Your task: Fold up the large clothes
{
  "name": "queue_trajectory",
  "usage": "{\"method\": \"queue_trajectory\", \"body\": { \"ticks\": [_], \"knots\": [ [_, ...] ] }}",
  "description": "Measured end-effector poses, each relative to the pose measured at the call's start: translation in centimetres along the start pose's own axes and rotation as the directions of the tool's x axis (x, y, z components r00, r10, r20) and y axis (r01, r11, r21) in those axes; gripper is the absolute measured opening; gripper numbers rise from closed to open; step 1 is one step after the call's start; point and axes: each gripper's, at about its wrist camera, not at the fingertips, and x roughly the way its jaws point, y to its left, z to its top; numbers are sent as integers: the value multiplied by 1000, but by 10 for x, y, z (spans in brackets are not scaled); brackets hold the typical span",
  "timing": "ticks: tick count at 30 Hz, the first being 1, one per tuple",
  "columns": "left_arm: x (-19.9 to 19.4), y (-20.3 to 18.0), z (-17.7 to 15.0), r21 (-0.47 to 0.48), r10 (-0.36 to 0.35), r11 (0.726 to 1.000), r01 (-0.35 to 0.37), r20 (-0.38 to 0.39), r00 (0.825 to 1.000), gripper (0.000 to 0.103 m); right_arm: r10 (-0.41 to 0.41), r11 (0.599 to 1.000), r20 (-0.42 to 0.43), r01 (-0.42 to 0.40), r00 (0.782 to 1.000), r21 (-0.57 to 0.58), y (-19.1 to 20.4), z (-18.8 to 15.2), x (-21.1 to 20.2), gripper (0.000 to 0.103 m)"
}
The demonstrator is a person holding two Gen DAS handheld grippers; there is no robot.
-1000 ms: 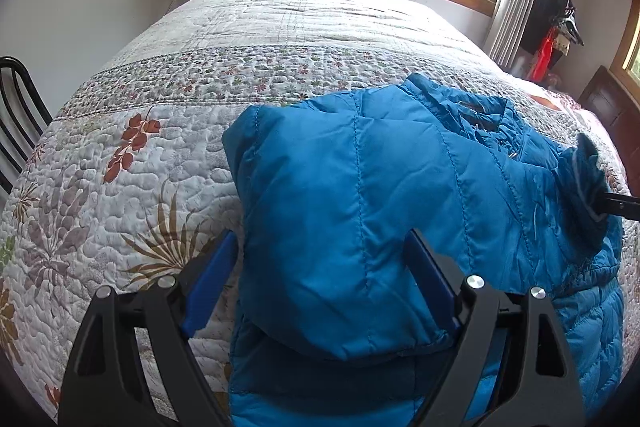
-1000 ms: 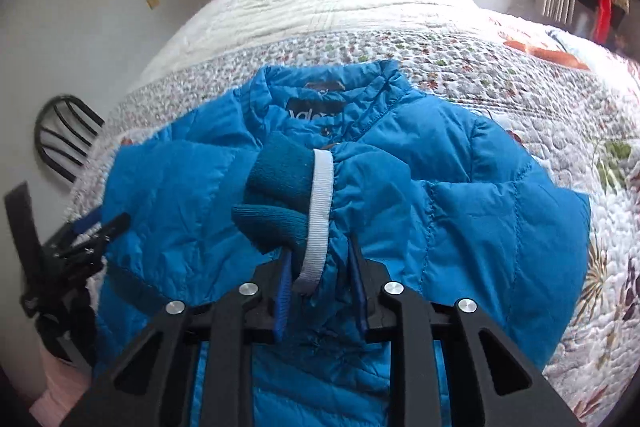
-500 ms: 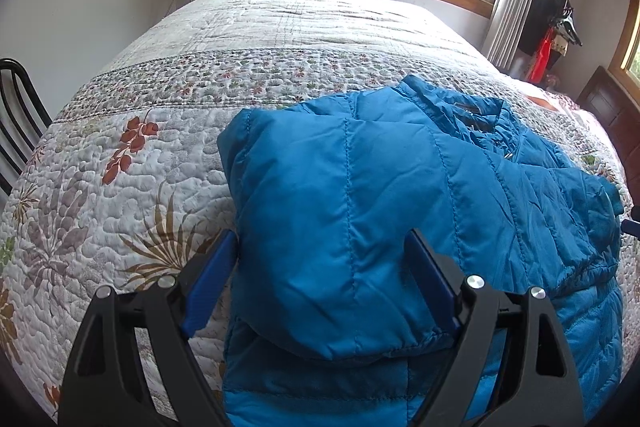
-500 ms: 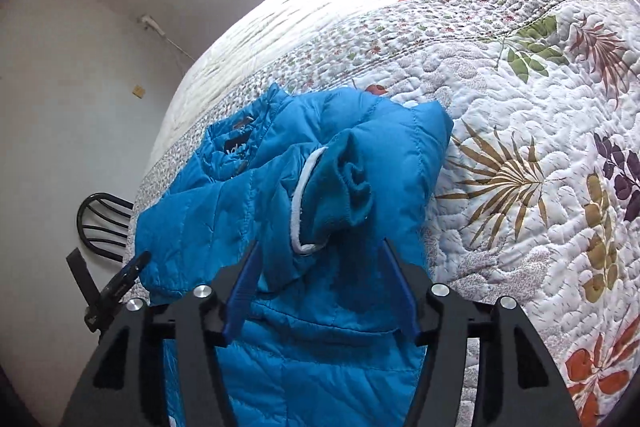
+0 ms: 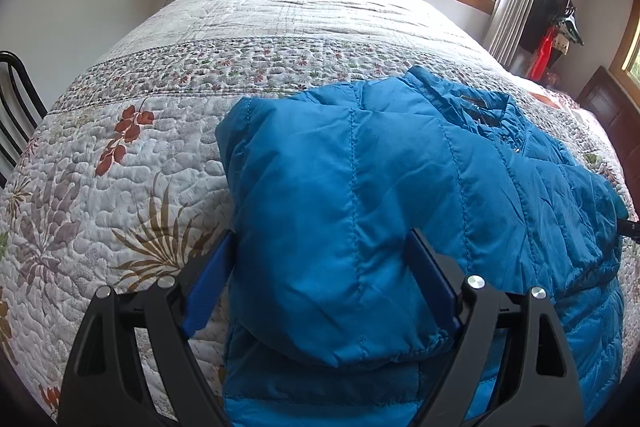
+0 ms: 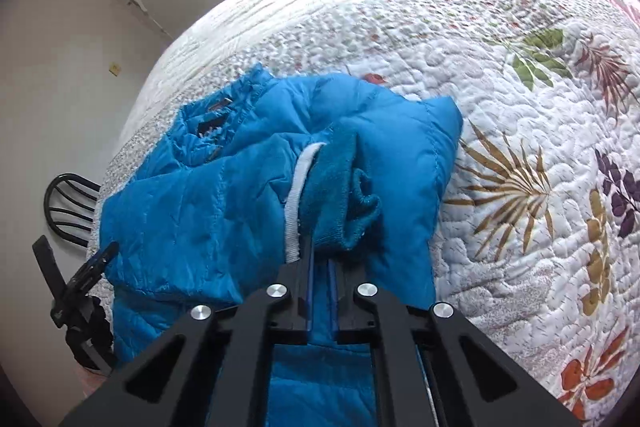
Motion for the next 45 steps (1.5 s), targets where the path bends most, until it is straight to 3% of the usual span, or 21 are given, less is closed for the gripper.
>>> {"method": "queue_trajectory", "body": {
  "ticks": [2,6,8,12,17,21,24,28,35,39,45],
  "knots": [
    [2,1,-1,-2,-2,1000,2,-6,1000,86,-6,1000,-39,7,999,15,-7,-3,13,5],
    [1,2,-2,-7,2,1000,-2,-10,1000,86,14,1000,-30,-14,999,1,-8,-4,11,5],
    [-6,0,-3,-9,10,1000,-10,-2,1000,84,5,1000,-7,-5,1000,-1,-6,-7,-1,10],
    [-30,-9,-5,12,37,999,-37,51,998,85,-117,992,106,121,987,-31,3,-14,-36,15],
    [-38,-22,-6,33,22,999,-24,73,997,87,-94,993,161,104,982,-54,14,-6,-52,16],
    [-29,-27,-9,48,12,999,-14,48,999,87,-96,989,113,108,989,-99,27,1,-27,17],
    [-19,-29,-11,66,22,998,-24,30,999,87,-142,985,69,148,987,-89,22,4,-2,16],
    [-5,-24,-12,59,7,998,-7,-7,1000,87,-112,990,44,115,993,-78,8,1,18,14],
    [-7,-21,-11,45,19,999,-18,-25,1000,87,-64,996,60,67,996,-59,7,-2,3,17],
    [-45,-15,-18,49,29,998,-30,14,999,88,-31,990,135,50,990,-135,17,-29,-42,39],
    [-121,-11,-58,73,63,995,-70,94,994,92,-4,978,136,33,991,-206,14,-99,-90,47]
  ]
}}
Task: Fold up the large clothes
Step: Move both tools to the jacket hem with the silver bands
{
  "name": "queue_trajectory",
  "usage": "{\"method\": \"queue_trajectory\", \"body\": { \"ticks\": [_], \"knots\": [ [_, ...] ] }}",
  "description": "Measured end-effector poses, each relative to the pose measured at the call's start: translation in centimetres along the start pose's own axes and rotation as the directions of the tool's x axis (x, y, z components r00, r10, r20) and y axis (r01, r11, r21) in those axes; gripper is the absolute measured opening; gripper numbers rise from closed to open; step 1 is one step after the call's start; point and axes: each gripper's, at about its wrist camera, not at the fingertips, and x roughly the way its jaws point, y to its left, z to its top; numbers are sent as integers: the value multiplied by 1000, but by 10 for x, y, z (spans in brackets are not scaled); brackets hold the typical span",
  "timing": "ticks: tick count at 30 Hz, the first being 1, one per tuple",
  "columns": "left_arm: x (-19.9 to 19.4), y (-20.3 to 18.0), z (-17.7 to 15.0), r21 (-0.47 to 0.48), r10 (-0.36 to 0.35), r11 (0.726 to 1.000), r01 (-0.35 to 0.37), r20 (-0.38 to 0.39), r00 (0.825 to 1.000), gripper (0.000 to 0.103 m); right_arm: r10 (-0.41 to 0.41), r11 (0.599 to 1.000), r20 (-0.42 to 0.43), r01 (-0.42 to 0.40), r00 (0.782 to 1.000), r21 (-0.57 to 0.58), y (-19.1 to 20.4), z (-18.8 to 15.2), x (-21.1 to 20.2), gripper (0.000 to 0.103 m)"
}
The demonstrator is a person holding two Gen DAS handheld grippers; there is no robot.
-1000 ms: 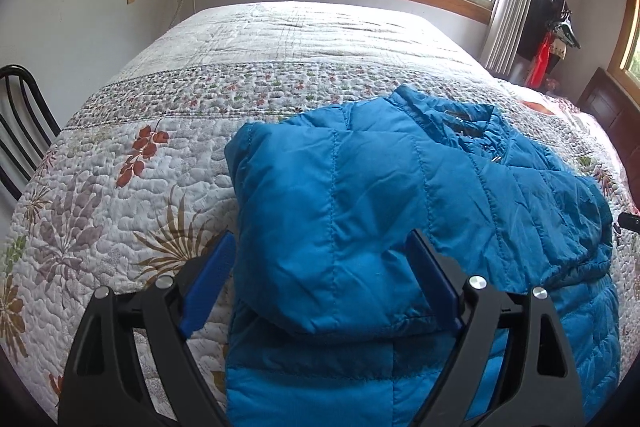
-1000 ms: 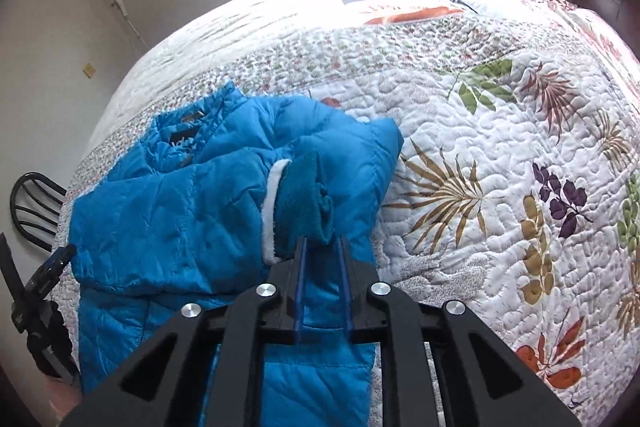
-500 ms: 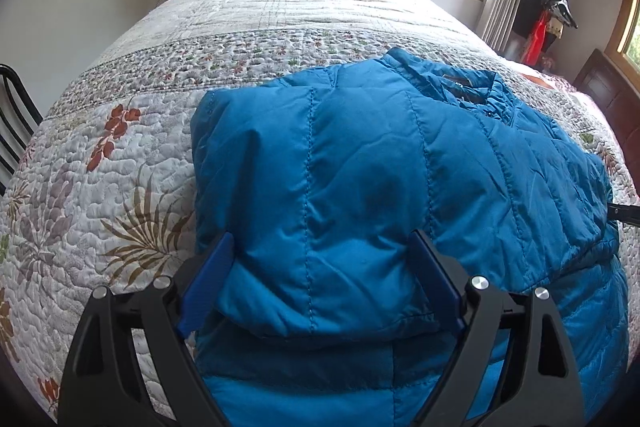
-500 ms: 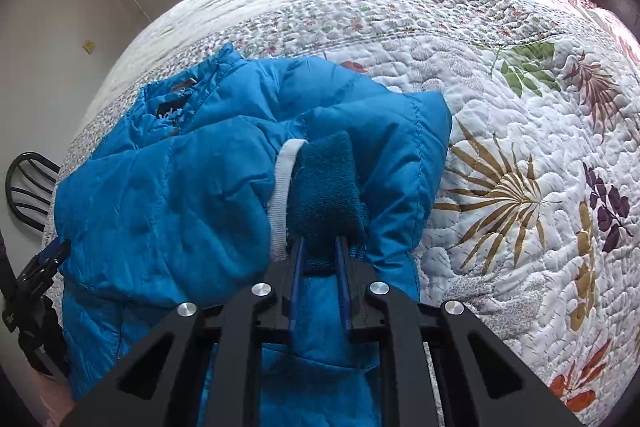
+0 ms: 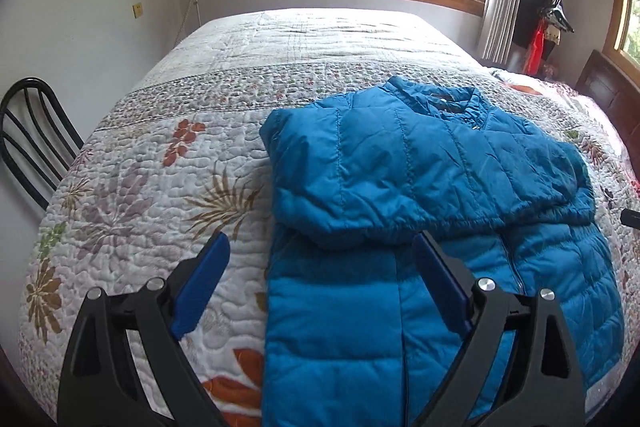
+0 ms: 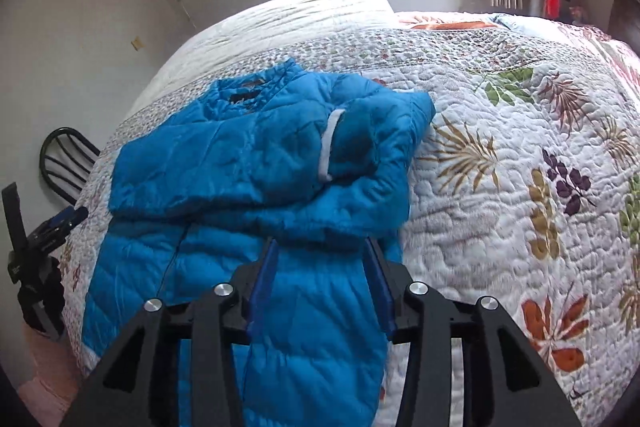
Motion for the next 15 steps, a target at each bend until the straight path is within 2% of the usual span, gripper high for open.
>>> {"method": "queue_trajectory", "body": {
  "ticks": [8,11,15],
  "knots": [
    [-91,-2,-64,-12,45,999,-45,46,998,94,10,1000,0,-10,1000,-6,2,-95,-47,54],
    [-113,-2,-86,-19,50,999,-49,50,997,94,3,1000,-13,-3,1000,-11,3,-123,-54,60],
    [-131,-5,-111,-19,51,999,-50,46,998,94,-5,1000,-21,5,1000,-4,2,-149,-59,63]
  ]
}}
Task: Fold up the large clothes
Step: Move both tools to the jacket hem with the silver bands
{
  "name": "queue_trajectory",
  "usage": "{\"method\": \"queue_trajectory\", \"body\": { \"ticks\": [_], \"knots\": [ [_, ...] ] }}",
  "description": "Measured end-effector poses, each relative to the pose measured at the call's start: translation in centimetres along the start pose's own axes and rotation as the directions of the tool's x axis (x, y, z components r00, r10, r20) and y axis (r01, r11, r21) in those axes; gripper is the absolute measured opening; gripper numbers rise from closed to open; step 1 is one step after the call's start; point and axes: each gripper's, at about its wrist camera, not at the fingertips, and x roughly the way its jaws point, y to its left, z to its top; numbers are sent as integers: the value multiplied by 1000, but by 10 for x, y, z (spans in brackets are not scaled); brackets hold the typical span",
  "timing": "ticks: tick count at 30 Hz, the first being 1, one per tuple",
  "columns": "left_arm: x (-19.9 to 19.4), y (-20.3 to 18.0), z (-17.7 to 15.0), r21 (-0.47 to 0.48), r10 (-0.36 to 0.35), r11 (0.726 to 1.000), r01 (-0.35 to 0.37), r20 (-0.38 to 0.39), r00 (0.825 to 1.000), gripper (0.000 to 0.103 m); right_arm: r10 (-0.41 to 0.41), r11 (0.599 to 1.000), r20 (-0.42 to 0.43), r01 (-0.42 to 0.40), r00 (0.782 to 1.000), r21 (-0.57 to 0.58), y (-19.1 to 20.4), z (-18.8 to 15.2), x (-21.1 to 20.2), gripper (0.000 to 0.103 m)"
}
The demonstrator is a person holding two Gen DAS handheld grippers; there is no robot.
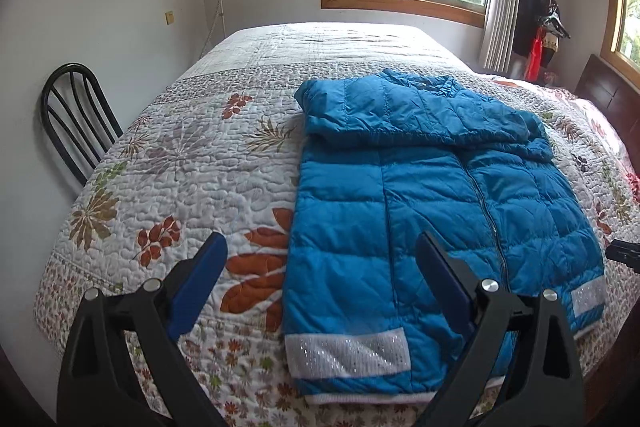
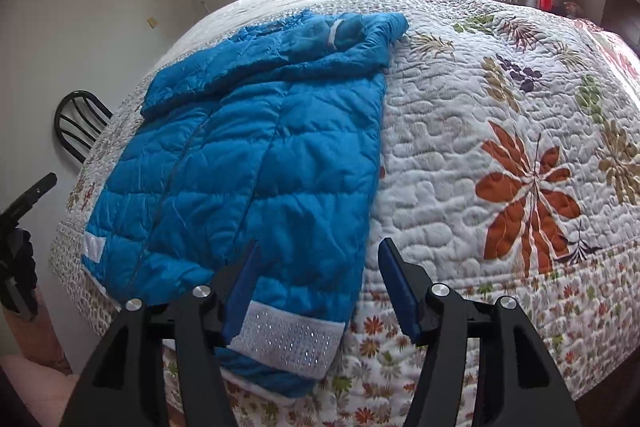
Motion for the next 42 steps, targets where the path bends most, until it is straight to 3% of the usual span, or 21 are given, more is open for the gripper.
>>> {"method": "queue_trajectory", "body": {
  "ticks": [6,14,19,24,32,37,39,42],
  "knots": [
    [-5,-2,-27,10,1,1000,0,-35,999,94,-4,1000,-18,5,1000,28,-7,-22,-2,65],
    [25,3,-60,15,-4,1000,7,-138,990,94,6,998,-40,-4,999,55,-13,-41,2,72],
    [49,22,-76,-44,-58,998,49,-222,973,94,39,996,-59,-34,997,79,-14,-45,10,73],
    [60,35,-84,-125,-189,979,162,-251,949,94,71,994,-72,-64,995,94,-13,-46,17,75],
    [63,52,-85,-161,-171,978,134,-248,953,94,116,992,-84,-112,990,53,8,-55,18,75],
    [76,59,-85,-199,-231,963,180,-272,934,94,137,990,-100,-132,986,50,20,-56,29,71],
    [77,57,-85,-210,-266,954,212,-273,925,94,133,990,-95,-127,987,63,19,-56,31,63],
    [74,47,-85,-219,-353,929,300,-273,895,94,145,987,-92,-139,985,76,19,-55,30,53]
  ]
}}
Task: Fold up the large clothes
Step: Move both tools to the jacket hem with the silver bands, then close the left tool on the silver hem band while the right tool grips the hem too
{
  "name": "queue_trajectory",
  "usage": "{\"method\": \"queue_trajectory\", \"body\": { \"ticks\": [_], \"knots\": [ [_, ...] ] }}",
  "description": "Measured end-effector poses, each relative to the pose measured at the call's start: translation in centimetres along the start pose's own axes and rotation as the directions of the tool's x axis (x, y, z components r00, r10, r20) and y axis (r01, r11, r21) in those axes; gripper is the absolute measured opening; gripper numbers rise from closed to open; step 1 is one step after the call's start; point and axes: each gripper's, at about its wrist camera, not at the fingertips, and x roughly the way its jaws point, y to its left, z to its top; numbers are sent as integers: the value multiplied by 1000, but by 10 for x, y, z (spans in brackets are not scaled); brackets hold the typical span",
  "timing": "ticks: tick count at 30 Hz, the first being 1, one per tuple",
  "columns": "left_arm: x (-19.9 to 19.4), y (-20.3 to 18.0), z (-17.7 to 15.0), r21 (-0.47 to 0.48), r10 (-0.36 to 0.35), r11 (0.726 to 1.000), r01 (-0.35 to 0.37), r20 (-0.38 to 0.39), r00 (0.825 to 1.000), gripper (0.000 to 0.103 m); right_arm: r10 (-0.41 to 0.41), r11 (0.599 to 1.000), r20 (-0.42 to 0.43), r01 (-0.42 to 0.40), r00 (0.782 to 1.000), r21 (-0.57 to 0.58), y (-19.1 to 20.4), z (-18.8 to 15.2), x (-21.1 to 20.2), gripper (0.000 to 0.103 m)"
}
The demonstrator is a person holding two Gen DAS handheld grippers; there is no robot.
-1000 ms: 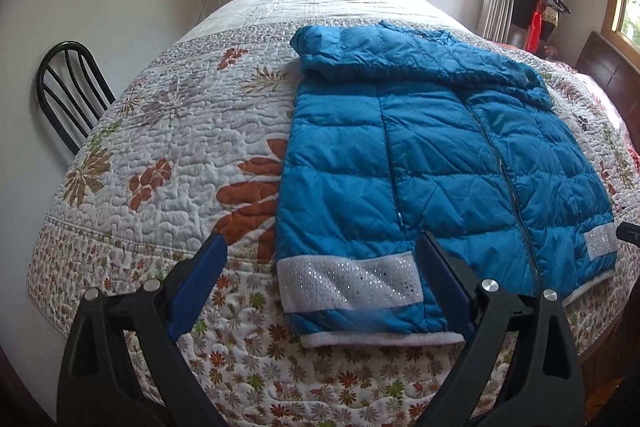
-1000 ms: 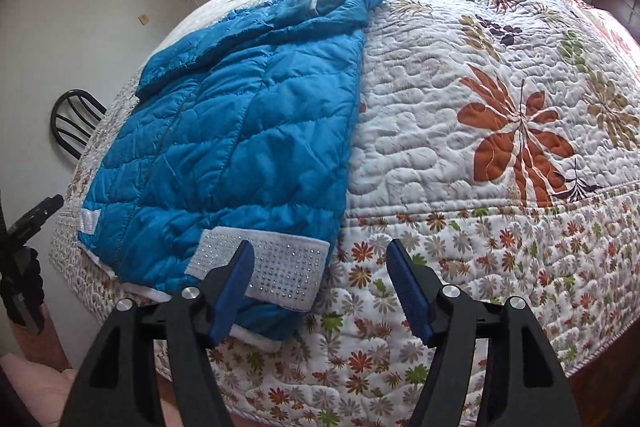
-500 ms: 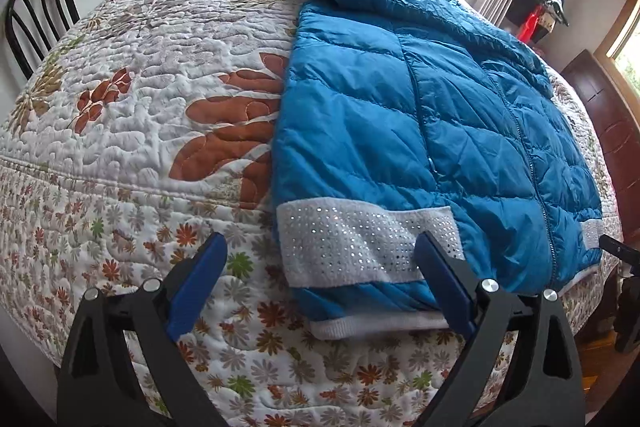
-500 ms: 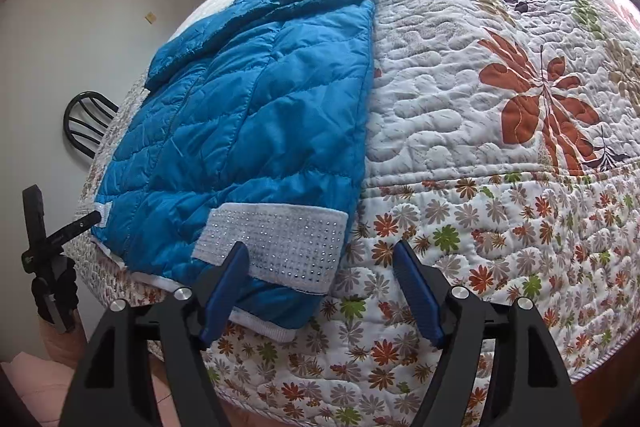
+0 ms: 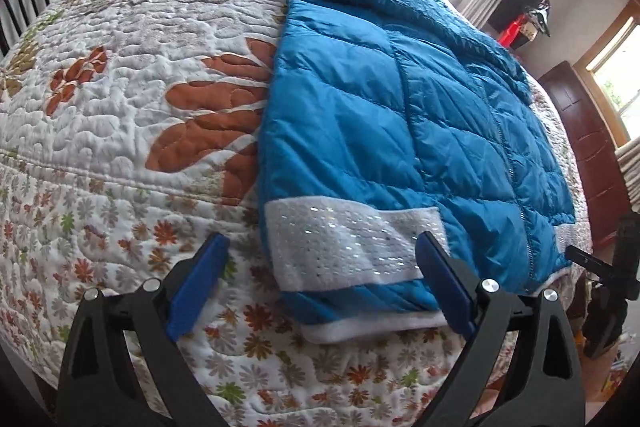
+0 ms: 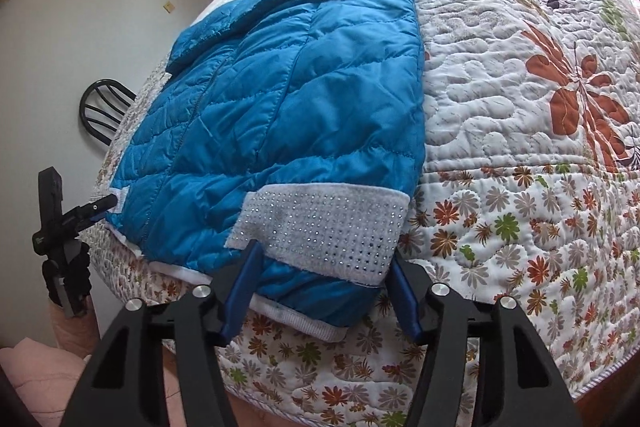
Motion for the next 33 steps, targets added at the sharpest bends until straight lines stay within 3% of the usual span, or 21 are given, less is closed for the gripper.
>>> {"method": "queue_trajectory", "body": {
  "ticks": [3,4,5,6,8,11,13,18,20,22,23,25,26,28,30,32,33],
  "knots": [
    [4,-9,-4,4,-77,997,78,-31,997,92,10,1000,6,-10,1000,0,-2,1,-3,40],
    [5,-12,-5,6,-67,998,67,-30,997,83,11,1000,9,-11,1000,2,-3,1,-4,36],
    [6,-14,-6,13,-35,999,35,-25,999,68,15,1000,13,-15,1000,5,-4,1,-4,28],
    [5,-16,-7,16,-9,1000,10,-17,1000,64,27,1000,18,-27,999,11,-6,1,-5,22],
    [1,-14,-8,-1,-13,1000,13,-6,1000,43,52,998,34,-53,998,25,-9,1,-9,15],
    [-7,-11,-7,-21,-22,1000,22,14,1000,25,66,998,62,-66,996,11,-7,2,-17,12],
    [-11,-11,-6,-20,-24,999,25,29,999,20,63,998,74,-63,995,-2,-5,2,-19,12],
    [-3,-10,-10,2,-3,1000,3,25,1000,18,50,999,55,-50,997,14,-10,-1,-11,12],
    [0,-10,-12,23,15,1000,-15,21,1000,28,50,998,50,-52,997,25,-12,-3,-6,13],
    [0,-12,-14,35,24,999,-25,34,999,30,59,998,49,-61,997,34,-15,-4,-4,15],
    [1,-14,-13,44,28,999,-29,33,999,39,60,997,42,-61,997,37,-15,-4,-2,22],
    [3,-15,-12,37,-25,999,24,10,1000,62,61,997,37,-63,997,43,-17,-5,-2,24],
    [5,-16,-11,38,-32,999,32,10,999,65,59,997,36,-61,998,37,-16,-5,-2,25],
    [7,-22,-12,55,4,998,-5,17,1000,61,54,998,36,-55,998,33,-15,-6,-1,25],
    [6,-27,-12,63,26,998,-28,30,999,50,56,998,36,-58,998,33,-14,-6,-1,20],
    [2,-23,-12,42,32,999,-33,41,999,28,70,997,45,-72,997,31,-13,-6,-3,15],
    [-1,-19,-11,21,16,1000,-17,46,999,23,78,996,54,-79,995,29,-13,-6,-6,13]
  ]
}}
